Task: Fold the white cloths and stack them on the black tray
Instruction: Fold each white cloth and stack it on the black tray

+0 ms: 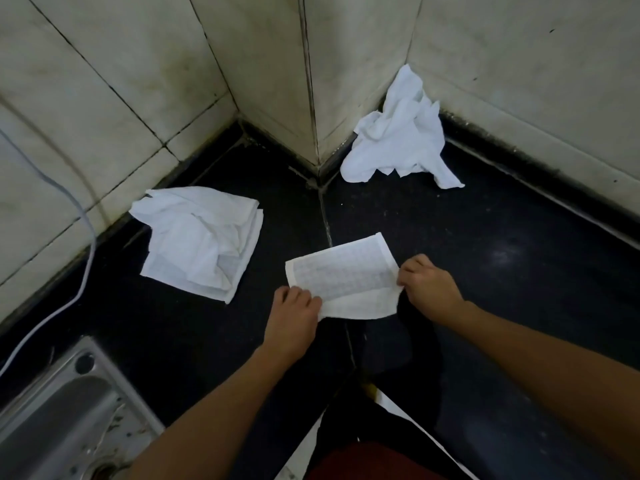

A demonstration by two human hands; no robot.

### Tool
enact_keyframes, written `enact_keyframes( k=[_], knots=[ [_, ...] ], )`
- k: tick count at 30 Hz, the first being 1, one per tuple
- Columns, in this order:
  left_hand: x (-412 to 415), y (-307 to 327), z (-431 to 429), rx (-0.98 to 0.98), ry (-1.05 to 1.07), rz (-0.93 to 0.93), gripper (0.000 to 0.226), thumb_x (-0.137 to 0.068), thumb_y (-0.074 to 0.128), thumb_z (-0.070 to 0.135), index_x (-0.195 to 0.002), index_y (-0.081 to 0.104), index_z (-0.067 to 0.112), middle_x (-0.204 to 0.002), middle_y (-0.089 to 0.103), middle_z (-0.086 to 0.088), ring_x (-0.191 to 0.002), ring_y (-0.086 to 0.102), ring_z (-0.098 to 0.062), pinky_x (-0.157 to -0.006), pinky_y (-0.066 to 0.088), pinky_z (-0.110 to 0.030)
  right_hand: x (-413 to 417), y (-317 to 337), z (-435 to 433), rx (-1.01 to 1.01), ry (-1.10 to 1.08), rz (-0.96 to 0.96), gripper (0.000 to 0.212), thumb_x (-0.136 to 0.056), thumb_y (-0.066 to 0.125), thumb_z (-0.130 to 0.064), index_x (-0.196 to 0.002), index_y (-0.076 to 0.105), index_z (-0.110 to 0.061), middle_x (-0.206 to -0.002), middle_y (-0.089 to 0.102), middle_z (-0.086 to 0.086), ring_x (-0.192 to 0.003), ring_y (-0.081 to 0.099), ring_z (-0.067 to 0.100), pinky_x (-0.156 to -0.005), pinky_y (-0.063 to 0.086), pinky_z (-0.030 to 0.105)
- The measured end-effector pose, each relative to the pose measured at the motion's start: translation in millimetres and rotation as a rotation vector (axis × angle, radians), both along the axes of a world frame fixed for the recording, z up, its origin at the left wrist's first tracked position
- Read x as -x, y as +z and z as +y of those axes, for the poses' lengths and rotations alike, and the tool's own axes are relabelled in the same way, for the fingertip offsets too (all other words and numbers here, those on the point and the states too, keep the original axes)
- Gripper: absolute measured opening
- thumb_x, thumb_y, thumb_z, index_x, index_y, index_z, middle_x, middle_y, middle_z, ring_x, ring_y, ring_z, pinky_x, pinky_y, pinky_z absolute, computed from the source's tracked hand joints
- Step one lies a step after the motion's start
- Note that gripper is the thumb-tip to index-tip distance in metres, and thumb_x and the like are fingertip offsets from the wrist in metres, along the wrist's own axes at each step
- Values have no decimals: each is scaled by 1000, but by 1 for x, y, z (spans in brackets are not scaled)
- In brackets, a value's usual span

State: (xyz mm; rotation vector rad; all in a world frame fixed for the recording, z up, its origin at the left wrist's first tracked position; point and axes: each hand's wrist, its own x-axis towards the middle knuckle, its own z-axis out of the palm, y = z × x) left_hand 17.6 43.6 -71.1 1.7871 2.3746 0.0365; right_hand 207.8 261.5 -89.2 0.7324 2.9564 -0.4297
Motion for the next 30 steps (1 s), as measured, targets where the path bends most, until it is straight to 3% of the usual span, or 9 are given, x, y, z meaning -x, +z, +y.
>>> enact_keyframes(
  k=[5,6,10,15,19,22,25,27,30],
  knots=[
    [-24,-19,-43,26,-108,-153,12,-71,69,23,-77,58,20,-74,57,3,-68,56,-17,-61,46,-30,-20,-2,-18,-43,-102,-97,21,-84,63,-11,-102,74,-16,-117,62,1,-115,52,22,-65,54,30],
    [-25,-19,-49,24,-119,-179,10,-77,62,31,-78,59,21,-75,57,4,-69,56,-15,-61,46,-28,-20,0,-23,-33,-133,-85,20,-87,61,-15,-104,73,-16,-118,60,0,-113,52,20,-66,53,28],
    [-14,-13,-52,-4,37,-351,35,-88,40,45,-89,63,19,-79,62,4,-72,56,-14,-64,48,-31,-18,12,-44,161,-347,-22,19,-91,60,-30,-105,67,-19,-104,59,-4,-88,58,14,-68,50,29],
    [-12,-13,-53,37,-68,-279,21,-79,60,39,-83,61,18,-78,57,3,-69,57,-17,-56,47,-30,-39,19,-78,200,-113,-144,29,-84,66,-38,-109,64,-24,-111,57,-8,-104,54,13,-67,48,27],
    [-27,-21,-61,150,-113,-209,35,-70,68,51,-81,59,19,-88,53,0,-80,52,-18,-61,48,-31,-49,12,-91,98,-4,-267,33,-72,70,-19,-104,66,-17,-102,62,-1,-96,59,22,-50,41,26],
    [-34,-23,-63,169,-61,-185,42,-70,66,56,-89,57,20,-98,50,-1,-91,47,-19,-72,46,-33,-46,10,-91,1,8,-399,31,-82,56,-16,-113,57,-17,-107,60,0,-102,55,22,-60,43,31],
    [-39,-20,-62,178,-55,-160,37,-68,73,48,-86,58,19,-95,51,-2,-89,50,-21,-69,47,-33,-43,12,-90,-14,24,-469,29,-86,52,-20,-115,52,-16,-109,59,2,-103,53,22,-63,40,32],
    [-42,-20,-61,164,-47,-156,24,-66,76,30,-77,59,18,-86,52,-2,-80,53,-22,-61,46,-33,-49,12,-87,-6,-7,-466,28,-86,53,-26,-112,53,-16,-107,58,2,-102,53,22,-62,39,32],
    [-45,-21,-64,140,-63,-124,22,-60,77,14,-69,57,17,-79,51,-2,-72,51,-20,-56,43,-31,-63,10,-87,-40,4,-344,14,-78,61,-28,-85,61,-15,-85,57,2,-82,57,23,-48,40,31]
  ],
)
